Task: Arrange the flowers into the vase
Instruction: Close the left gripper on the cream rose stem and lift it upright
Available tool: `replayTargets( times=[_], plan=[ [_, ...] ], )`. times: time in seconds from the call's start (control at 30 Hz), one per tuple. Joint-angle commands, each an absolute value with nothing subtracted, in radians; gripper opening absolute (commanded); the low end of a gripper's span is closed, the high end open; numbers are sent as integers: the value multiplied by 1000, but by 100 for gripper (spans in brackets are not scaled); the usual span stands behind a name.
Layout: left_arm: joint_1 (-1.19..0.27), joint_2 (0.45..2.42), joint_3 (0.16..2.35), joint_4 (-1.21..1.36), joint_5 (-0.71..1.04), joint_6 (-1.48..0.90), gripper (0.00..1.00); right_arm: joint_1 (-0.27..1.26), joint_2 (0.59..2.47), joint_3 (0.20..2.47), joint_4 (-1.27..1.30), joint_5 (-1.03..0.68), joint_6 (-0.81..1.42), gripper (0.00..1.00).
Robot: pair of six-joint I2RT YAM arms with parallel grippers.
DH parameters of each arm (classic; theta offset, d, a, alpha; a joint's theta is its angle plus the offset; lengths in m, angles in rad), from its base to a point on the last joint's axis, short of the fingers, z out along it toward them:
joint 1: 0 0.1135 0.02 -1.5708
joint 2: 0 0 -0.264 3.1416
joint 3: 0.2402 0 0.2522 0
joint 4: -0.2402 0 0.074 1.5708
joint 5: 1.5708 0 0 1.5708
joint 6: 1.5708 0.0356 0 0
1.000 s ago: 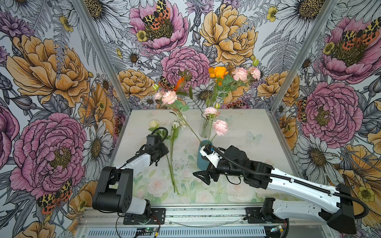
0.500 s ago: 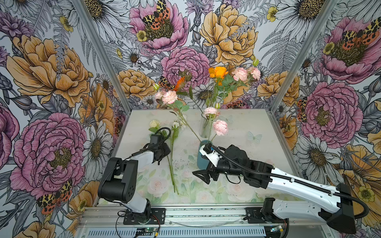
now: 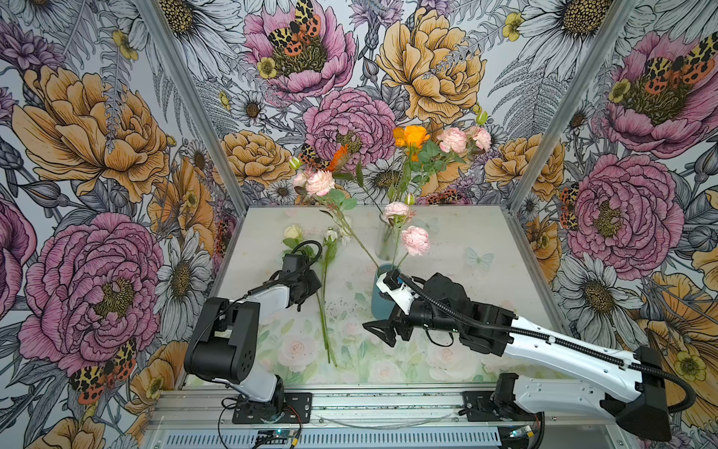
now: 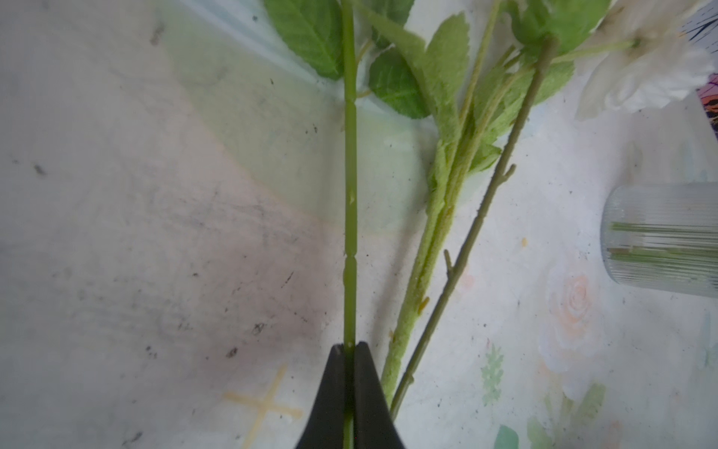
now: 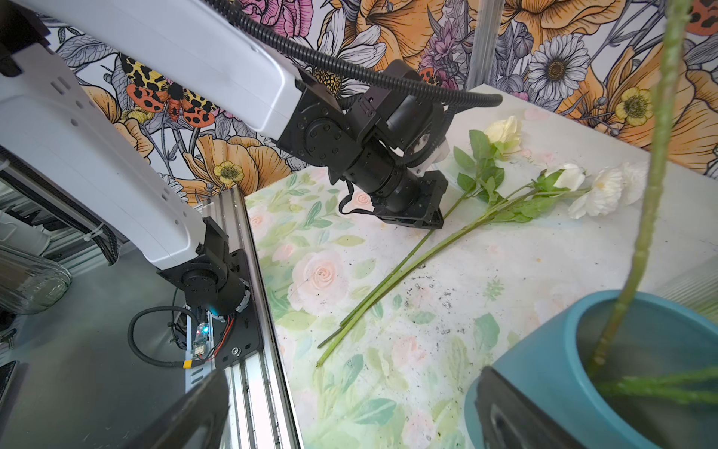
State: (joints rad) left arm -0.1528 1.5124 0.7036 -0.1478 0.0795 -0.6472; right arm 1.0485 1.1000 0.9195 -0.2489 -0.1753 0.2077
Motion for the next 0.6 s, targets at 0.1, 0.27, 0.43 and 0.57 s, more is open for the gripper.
replayTargets(
  times=[0.1, 0.27, 0.43, 0.57],
  plan=[
    [-143, 1179, 680, -309, -69, -583, 0, 1043, 1092, 943, -225, -164, 201, 100],
    [-135, 945, 675, -465, -153, -563, 0, 1023, 1112, 957, -225, -164, 208, 99],
    [-115, 746, 664, -575, -226, -564, 0, 1007, 1124, 983, -224, -200, 227, 99],
    [-123, 579, 685, -579, -242, -542, 0, 998, 1121, 991, -225, -213, 236, 100]
  ],
)
